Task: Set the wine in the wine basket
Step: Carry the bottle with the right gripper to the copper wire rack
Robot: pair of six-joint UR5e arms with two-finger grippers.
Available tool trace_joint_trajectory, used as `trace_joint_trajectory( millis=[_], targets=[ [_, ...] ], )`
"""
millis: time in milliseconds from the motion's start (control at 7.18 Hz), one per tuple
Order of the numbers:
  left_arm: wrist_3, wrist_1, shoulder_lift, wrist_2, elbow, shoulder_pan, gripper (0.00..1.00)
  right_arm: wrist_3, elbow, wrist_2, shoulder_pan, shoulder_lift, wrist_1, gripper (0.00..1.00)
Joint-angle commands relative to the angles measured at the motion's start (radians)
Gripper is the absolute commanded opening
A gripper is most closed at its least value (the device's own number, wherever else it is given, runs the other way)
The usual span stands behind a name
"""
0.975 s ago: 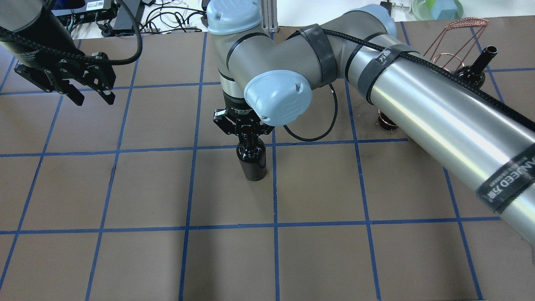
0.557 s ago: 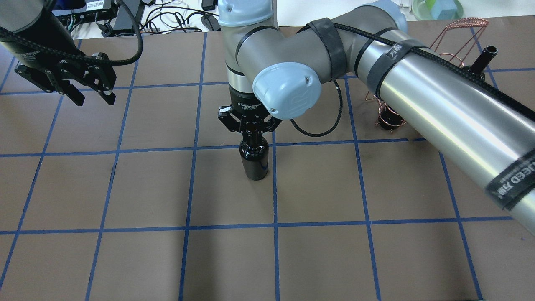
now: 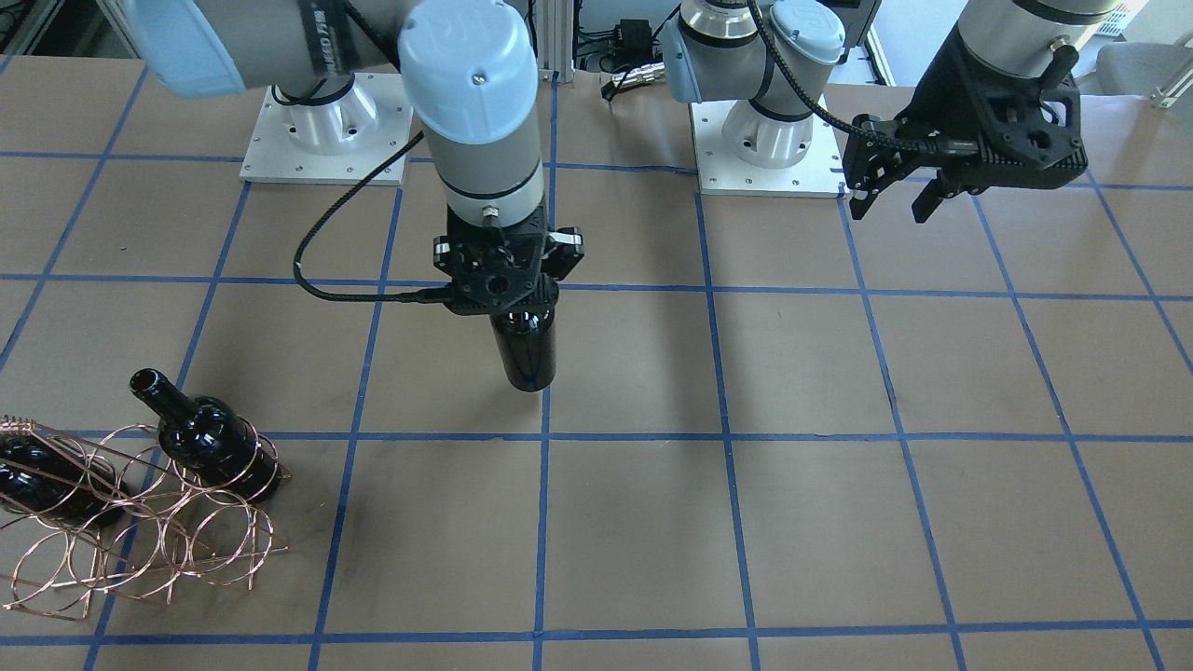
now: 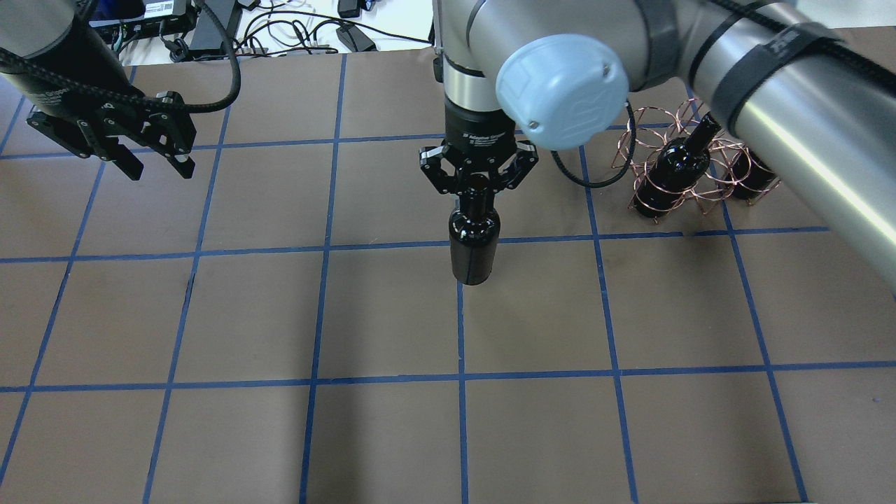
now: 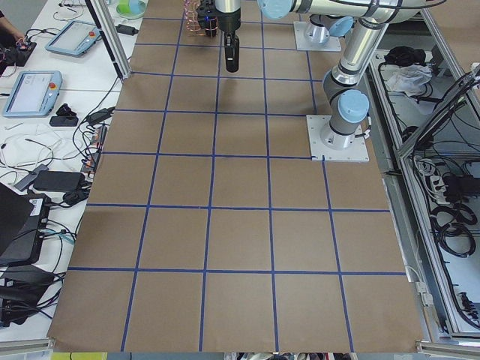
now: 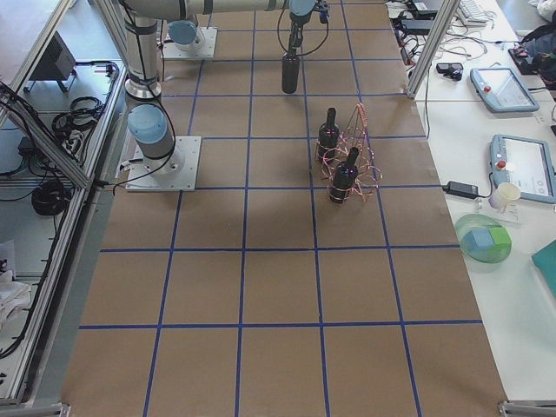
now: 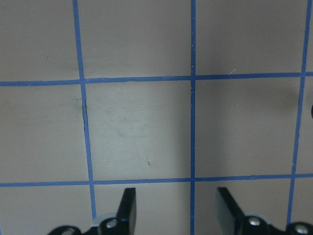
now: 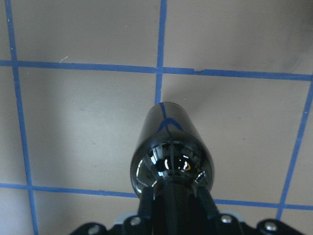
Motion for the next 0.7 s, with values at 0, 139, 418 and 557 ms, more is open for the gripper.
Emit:
trace_joint_trajectory(
  millis=[0,139,418,557],
  targets=[
    [0.0,0.001,0.0,0.0,0.0,0.0,0.64,-0.201,-0.002,-0.061,-0.129,-0.107,0.108,0.0],
    [0.0,0.001,0.0,0.0,0.0,-0.002,0.64,-0.29,-0.002,-0.095,-0.183,-0.153,0.14,0.0],
    [0.0,0.001,0.0,0.0,0.0,-0.002,0.64,-0.45,-0.004,-0.127,-0.298,-0.217,0.2,0.0],
    [-0.002,0.001,0.0,0.0,0.0,-0.002,0.64,-0.519,-0.004,-0.143,-0.347,-0.237,0.222,0.0]
  ],
)
